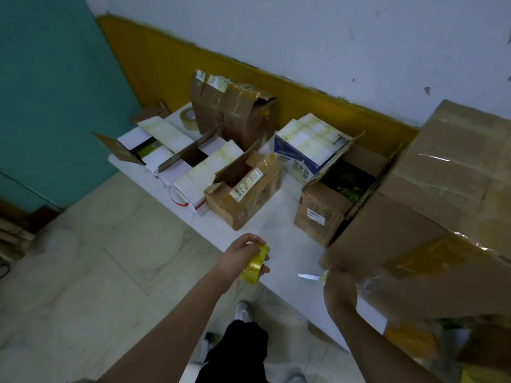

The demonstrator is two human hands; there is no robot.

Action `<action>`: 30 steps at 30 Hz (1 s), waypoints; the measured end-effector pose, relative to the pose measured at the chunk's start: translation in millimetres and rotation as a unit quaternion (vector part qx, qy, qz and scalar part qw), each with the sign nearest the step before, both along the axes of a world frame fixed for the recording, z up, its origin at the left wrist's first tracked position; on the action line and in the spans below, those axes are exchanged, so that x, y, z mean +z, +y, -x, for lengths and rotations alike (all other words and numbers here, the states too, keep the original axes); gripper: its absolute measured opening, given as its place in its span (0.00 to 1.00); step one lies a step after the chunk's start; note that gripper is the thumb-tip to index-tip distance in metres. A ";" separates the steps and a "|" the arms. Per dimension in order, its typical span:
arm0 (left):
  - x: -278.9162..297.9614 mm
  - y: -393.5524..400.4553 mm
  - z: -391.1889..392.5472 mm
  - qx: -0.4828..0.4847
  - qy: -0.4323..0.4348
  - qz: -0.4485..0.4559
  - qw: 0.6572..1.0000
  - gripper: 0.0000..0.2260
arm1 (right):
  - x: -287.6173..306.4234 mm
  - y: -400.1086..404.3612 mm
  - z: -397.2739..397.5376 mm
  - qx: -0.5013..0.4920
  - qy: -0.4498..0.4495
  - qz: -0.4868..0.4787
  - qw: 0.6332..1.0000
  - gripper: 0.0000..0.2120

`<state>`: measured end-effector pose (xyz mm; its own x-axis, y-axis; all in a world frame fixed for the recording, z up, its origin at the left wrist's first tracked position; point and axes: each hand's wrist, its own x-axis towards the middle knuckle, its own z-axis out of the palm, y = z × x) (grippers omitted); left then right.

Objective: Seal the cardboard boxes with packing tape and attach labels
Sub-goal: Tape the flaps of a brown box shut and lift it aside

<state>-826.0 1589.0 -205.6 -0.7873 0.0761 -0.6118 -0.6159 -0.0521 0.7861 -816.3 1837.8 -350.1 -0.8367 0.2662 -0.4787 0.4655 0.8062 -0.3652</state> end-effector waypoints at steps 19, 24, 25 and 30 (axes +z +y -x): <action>-15.8 -18.0 -10.0 -0.022 0.028 0.003 0.999 0.05 | 105.4 -113.8 41.7 0.152 0.144 0.318 0.925 0.08; -24.3 -26.2 -16.1 -0.039 -0.008 -0.001 0.999 0.08 | 97.2 -123.0 34.8 0.194 0.180 0.220 0.939 0.08; -26.8 -25.4 -17.6 -0.036 -0.017 -0.013 0.999 0.08 | 94.6 -124.2 32.0 0.202 0.179 0.203 0.941 0.09; -61.5 -31.2 -18.2 -0.122 0.002 0.089 0.989 0.34 | 67.3 -123.1 24.8 0.213 0.140 0.164 0.953 0.09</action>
